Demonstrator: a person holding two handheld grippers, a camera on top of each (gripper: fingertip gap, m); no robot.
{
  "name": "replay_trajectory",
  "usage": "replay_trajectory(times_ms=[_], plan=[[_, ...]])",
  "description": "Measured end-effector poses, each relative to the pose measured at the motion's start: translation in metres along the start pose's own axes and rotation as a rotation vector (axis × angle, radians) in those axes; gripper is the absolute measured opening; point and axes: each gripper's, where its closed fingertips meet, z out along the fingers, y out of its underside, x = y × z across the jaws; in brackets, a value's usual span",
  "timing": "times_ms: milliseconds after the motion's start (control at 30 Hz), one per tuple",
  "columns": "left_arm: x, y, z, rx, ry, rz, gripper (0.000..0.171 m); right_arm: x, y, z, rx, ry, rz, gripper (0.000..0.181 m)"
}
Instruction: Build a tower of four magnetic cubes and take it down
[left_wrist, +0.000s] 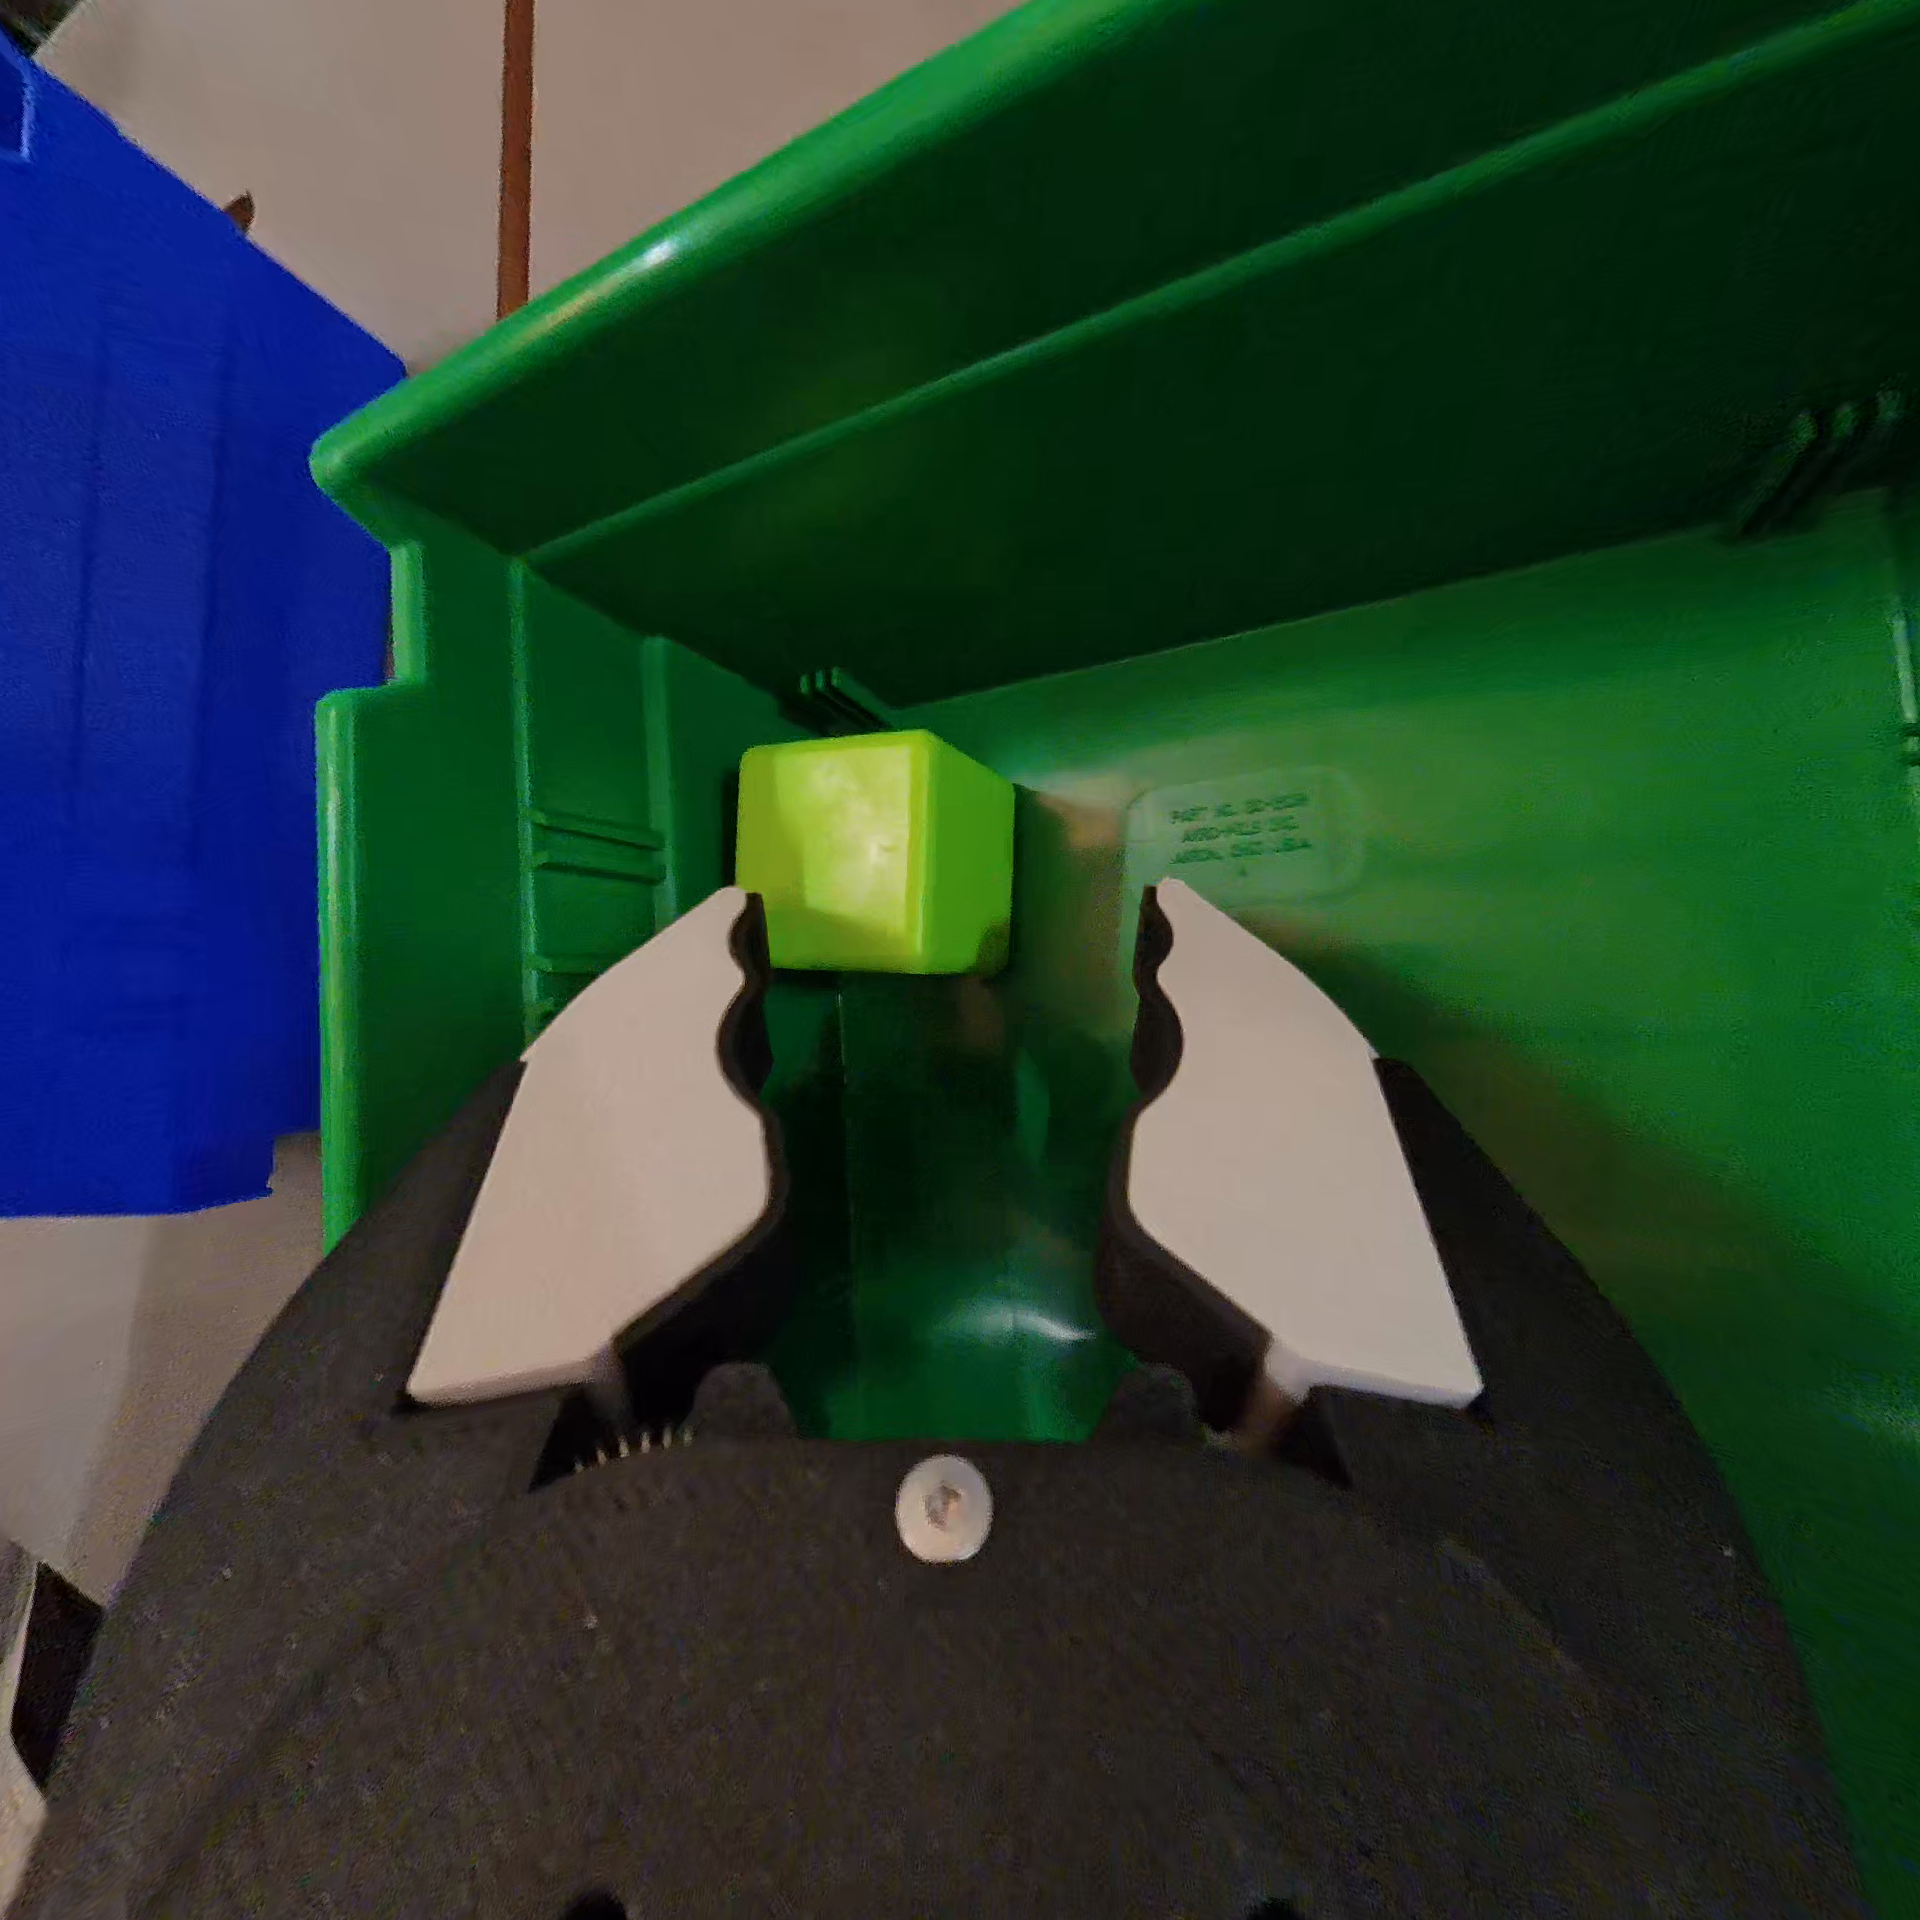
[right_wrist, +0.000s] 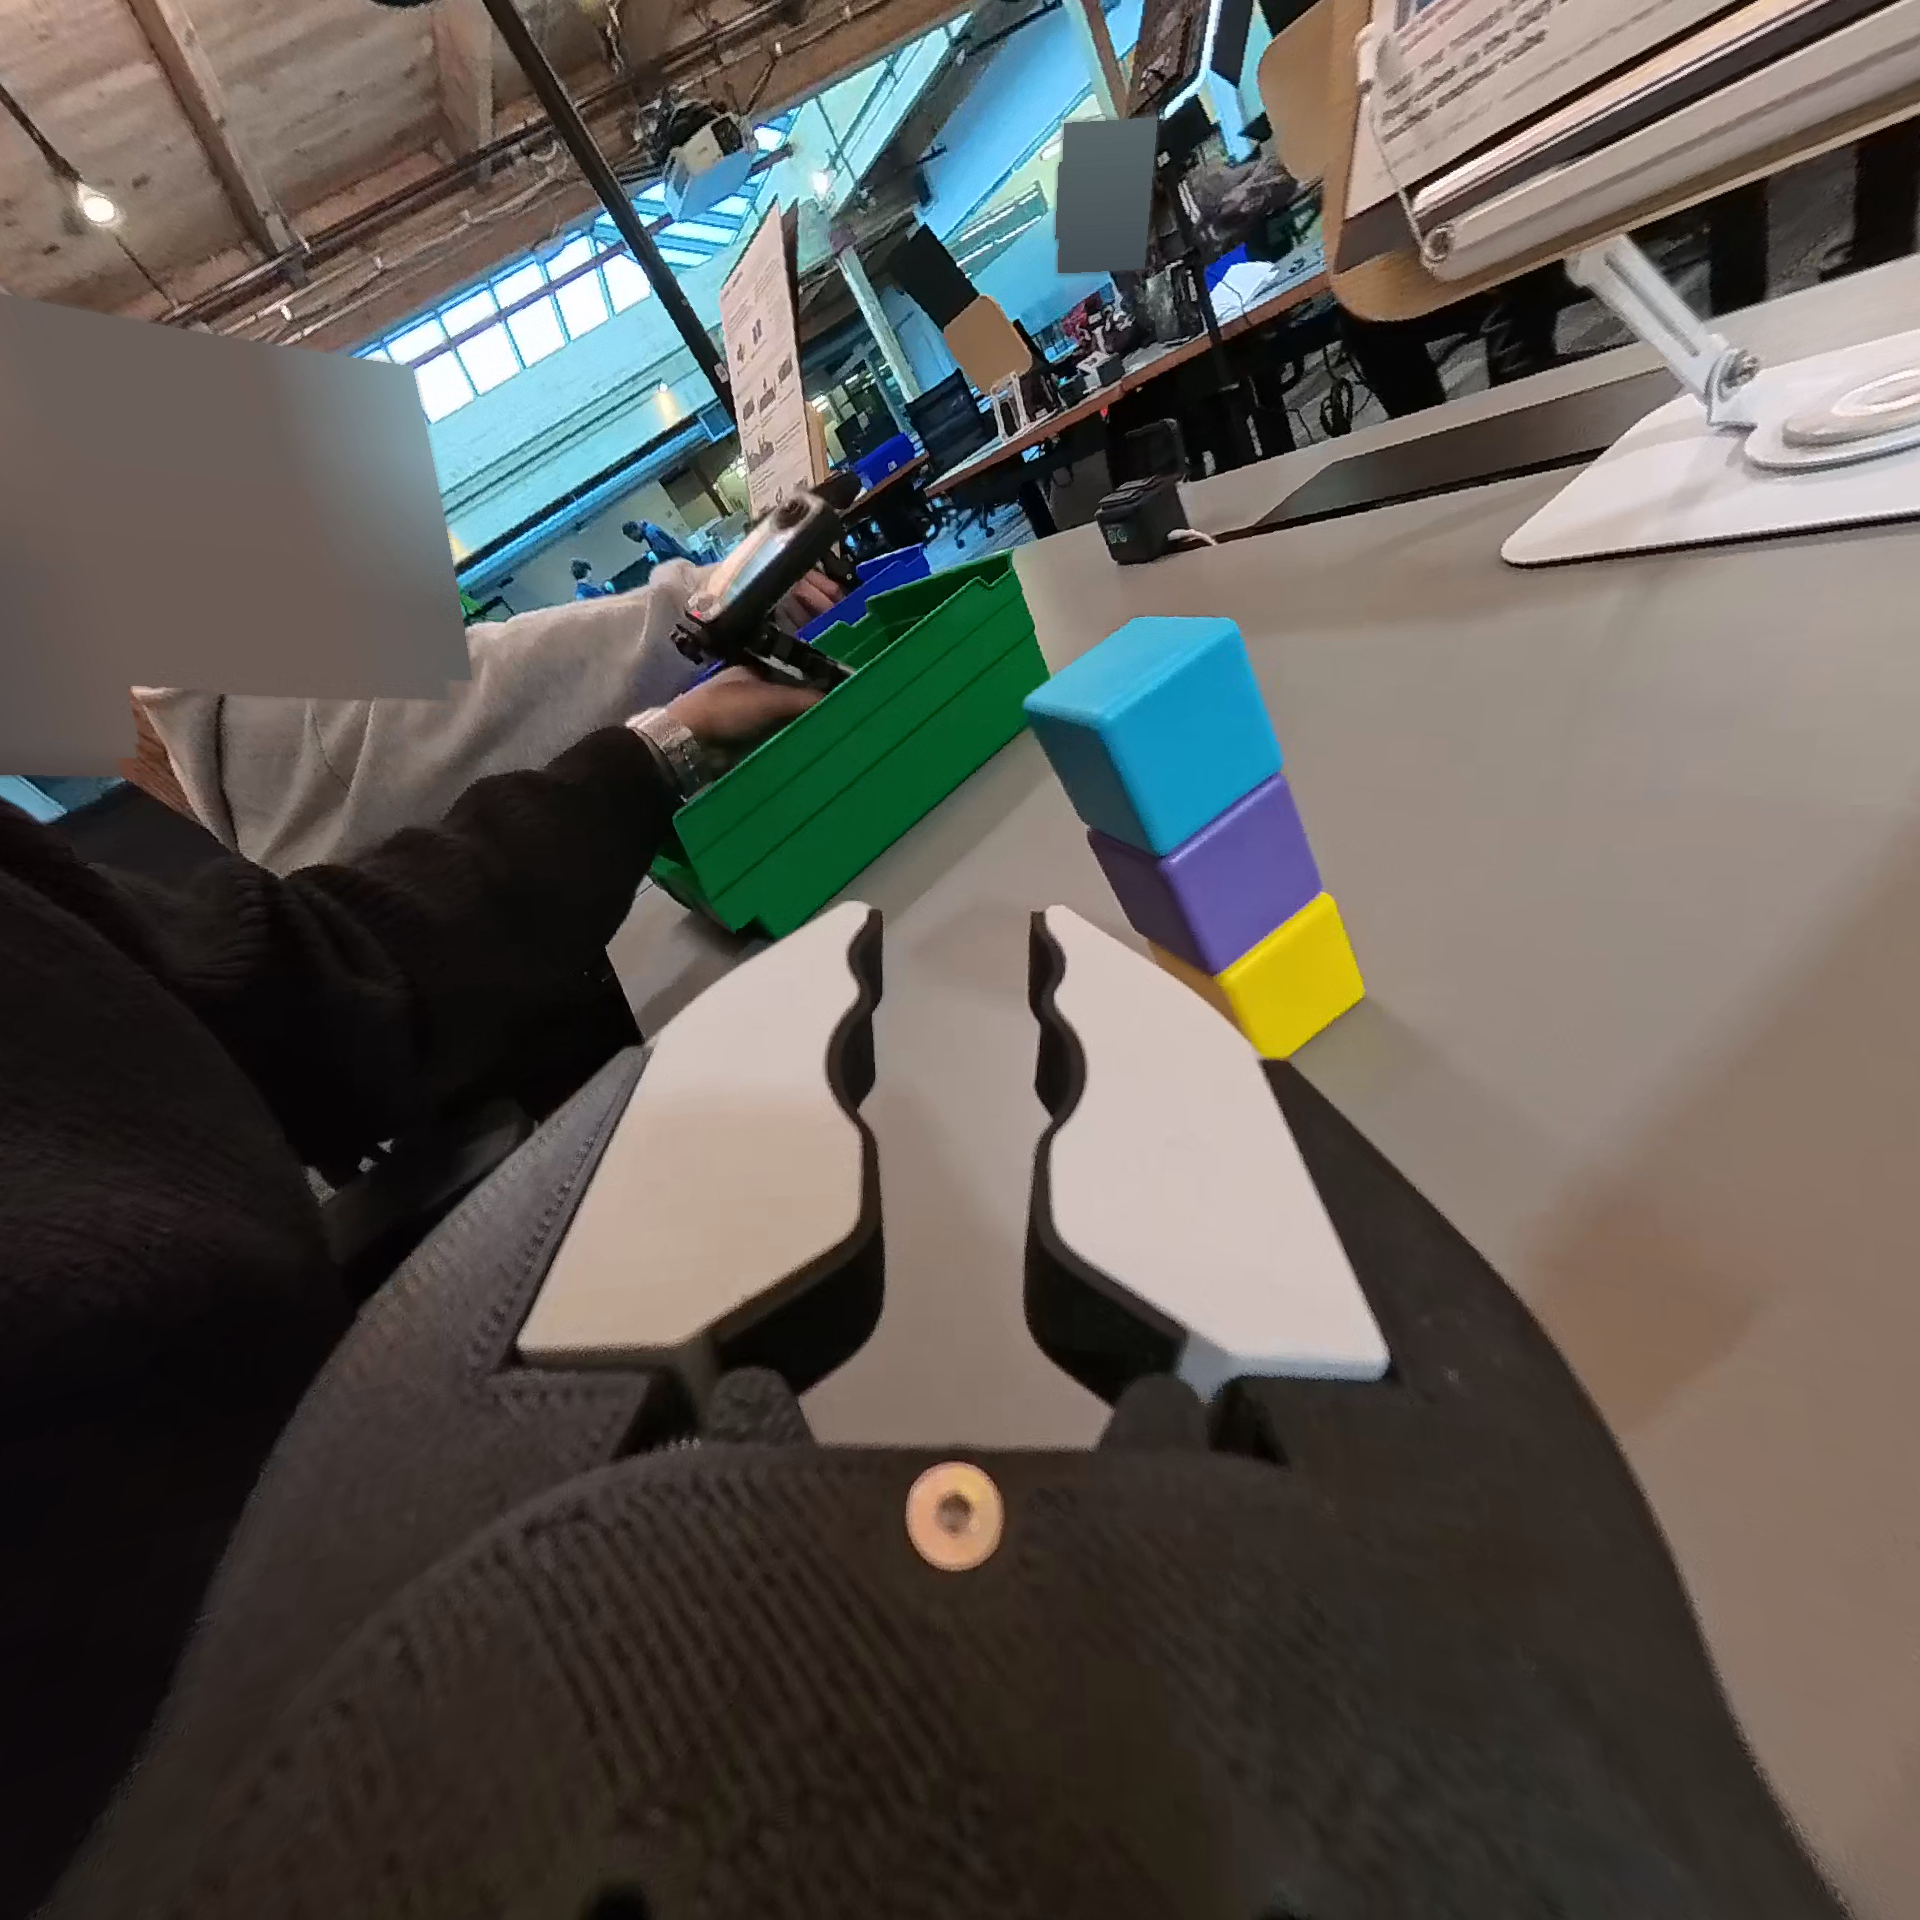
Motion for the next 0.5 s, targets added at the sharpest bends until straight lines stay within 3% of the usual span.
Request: replay_trajectory(times_ms=[200, 400, 500], plan=[[0.002, 0.005, 0.003, -0.030, -0.043, 0.052, 0.075, 0.010, -0.007, -0.009, 0.050, -0.023, 0.164, 0.028], [0.028, -0.010, -0.024, -0.017, 0.251, -0.105, 0.070, 0.005, -0.012, -0.012, 0.060, -0.073, 0.201, 0.026], [0.008, -0.013, -0.020, 0.005, 0.122, -0.089, 0.072, -0.001, -0.010, -0.011, 0.049, -0.093, 0.190, 0.026]])
